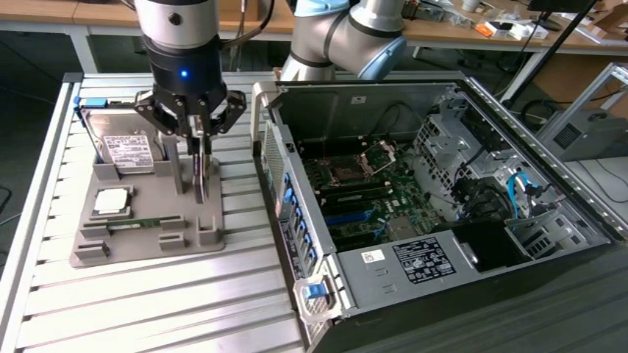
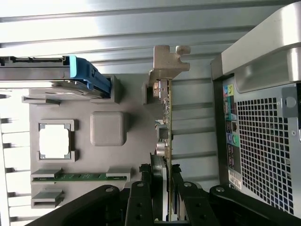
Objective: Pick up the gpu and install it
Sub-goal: 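Pick up the gpu and move the gpu toward the slot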
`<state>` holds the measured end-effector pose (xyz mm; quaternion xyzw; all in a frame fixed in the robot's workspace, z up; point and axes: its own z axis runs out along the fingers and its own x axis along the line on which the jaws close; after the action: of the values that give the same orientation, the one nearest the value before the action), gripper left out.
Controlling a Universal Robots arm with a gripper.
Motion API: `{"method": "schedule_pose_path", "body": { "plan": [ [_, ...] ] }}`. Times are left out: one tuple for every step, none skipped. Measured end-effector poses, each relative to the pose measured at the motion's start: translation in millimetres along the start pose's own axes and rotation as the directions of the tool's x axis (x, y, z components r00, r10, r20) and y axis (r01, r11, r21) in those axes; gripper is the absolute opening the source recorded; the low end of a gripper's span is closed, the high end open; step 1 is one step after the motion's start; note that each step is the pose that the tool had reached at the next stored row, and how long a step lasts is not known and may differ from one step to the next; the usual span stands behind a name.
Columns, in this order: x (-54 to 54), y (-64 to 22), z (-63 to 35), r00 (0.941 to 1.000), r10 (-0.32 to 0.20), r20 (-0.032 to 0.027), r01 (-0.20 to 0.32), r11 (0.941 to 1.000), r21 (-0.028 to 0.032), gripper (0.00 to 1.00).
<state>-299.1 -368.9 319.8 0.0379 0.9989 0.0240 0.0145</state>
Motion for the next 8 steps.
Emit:
{"method": "schedule_pose_path", "body": {
  "plan": [
    [0.0,0.1,-1.3,1.0,0.0,0.0,0.0,1.0,-0.0001,0.27],
    [-0.1,0.1,-2.4,1.0,0.0,0.0,0.0,1.0,0.0,0.27],
    [-0.1,0.2,-3.6,1.0,0.0,0.0001,0.0,1.0,-0.0001,0.27],
    [-0.2,0.2,-4.8,1.0,0.0,0.0001,0.0,1.0,-0.0001,0.27],
    [-0.2,0.3,-6.3,1.0,0.0,0.0001,0.0,1.0,-0.0001,0.27],
    [-0.2,0.4,-7.7,1.0,0.0,0.0,0.0,1.0,-0.0001,0.27],
    [-0.2,0.4,-9.1,1.0,0.0,0.0,0.0,1.0,0.0,0.27],
    [-0.3,0.5,-10.7,1.0,0.0,0.0,0.0,1.0,-0.0001,0.27]
  ]
}}
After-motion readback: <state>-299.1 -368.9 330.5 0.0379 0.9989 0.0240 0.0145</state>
